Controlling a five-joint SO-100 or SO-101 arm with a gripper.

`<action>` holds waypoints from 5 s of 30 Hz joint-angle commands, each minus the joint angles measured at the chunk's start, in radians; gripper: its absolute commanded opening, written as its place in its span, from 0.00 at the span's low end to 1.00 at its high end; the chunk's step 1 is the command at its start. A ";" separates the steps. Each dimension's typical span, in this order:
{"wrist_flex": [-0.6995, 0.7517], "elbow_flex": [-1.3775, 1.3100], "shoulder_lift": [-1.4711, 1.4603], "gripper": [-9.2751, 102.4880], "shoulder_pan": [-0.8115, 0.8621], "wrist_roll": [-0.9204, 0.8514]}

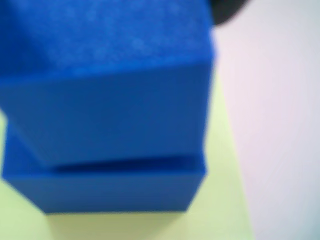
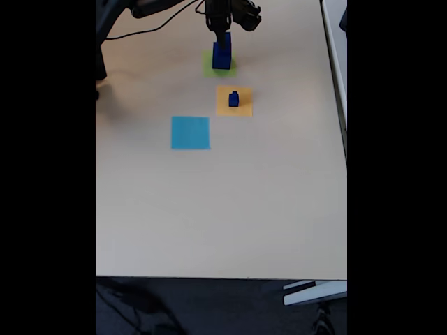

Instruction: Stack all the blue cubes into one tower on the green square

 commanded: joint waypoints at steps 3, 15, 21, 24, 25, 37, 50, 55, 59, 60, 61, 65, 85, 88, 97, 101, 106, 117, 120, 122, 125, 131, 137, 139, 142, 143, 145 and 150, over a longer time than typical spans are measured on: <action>0.003 0.003 0.020 0.26 0.006 0.009; 0.000 0.003 0.031 0.32 0.011 -0.008; -0.006 0.000 0.031 0.30 0.009 -0.002; -0.012 0.000 0.031 0.27 0.009 -0.003; -0.012 0.000 0.031 0.27 0.009 -0.003; 0.000 0.009 0.040 0.16 0.015 -0.009; 0.026 0.009 0.043 0.15 0.014 -0.005; 0.035 0.009 0.052 0.15 0.015 -0.008; 0.035 0.009 0.052 0.14 0.015 -0.003; 0.035 0.009 0.052 0.14 0.015 -0.003; 0.035 0.009 0.052 0.14 0.014 -0.003; 0.040 0.009 0.058 0.14 0.014 -0.006; 0.044 0.002 0.080 0.13 0.005 -0.012; 0.051 0.002 0.091 0.13 0.005 -0.014; 0.066 0.000 0.118 0.12 0.005 -0.025; 0.071 0.000 0.123 0.12 0.006 -0.026; 0.071 0.000 0.117 0.12 0.006 -0.025; 0.066 -0.035 0.091 0.12 -0.011 -0.006; 0.066 -0.040 0.087 0.12 -0.014 -0.003; 0.064 -0.041 0.087 0.12 -0.014 -0.006; 0.064 -0.041 0.086 0.12 -0.015 -0.009; 0.064 -0.041 0.087 0.12 -0.008 -0.017; 0.063 -0.041 0.089 0.12 -0.005 -0.021; 0.063 -0.041 0.089 0.12 -0.005 -0.020; 0.063 -0.041 0.089 0.12 -0.005 -0.021; 0.063 -0.041 0.087 0.12 -0.005 -0.021; 0.061 -0.041 0.087 0.12 -0.005 -0.021; 0.057 -0.041 0.084 0.13 -0.005 -0.021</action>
